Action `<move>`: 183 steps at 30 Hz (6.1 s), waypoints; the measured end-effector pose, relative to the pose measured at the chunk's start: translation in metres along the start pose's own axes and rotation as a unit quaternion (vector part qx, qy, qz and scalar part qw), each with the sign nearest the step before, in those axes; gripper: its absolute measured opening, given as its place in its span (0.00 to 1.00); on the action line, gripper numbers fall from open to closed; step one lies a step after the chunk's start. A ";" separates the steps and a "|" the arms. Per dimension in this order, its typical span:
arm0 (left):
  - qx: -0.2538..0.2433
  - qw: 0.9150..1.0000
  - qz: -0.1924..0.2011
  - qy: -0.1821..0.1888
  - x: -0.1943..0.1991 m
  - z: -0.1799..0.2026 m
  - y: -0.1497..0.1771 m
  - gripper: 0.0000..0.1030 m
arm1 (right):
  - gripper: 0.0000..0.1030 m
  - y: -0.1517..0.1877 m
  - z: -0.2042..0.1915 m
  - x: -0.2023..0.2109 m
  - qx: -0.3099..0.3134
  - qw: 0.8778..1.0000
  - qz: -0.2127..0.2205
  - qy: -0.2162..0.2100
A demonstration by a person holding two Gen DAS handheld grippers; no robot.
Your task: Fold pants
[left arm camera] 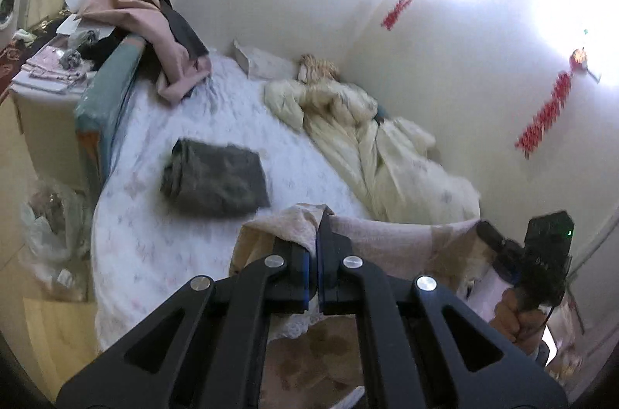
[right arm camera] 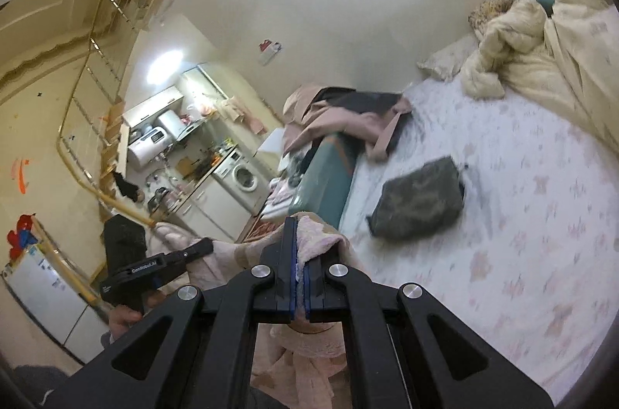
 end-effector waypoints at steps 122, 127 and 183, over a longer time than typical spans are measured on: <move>-0.394 0.892 -0.197 -0.099 -0.256 -0.113 0.122 0.01 | 0.02 0.151 0.161 -0.214 0.248 0.911 -0.308 0.114; -0.422 0.867 -0.240 -0.110 -0.213 -0.122 0.203 0.01 | 0.02 0.232 0.123 -0.172 0.250 0.890 -0.369 0.100; 0.046 0.933 -0.273 -0.228 -0.282 -0.290 0.162 0.49 | 0.47 0.277 0.307 -0.209 -0.116 0.903 -0.388 0.141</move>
Point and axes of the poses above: each gripper's, at about its wrist camera, not at the fingertips, and x roughly against the way its jaws point, z to its right, y to its underside, the point moved 3 cm from there along -x, roughly the way its jaws point, and after that the axes turned 11 degrees about x, right-handed, at the moved point
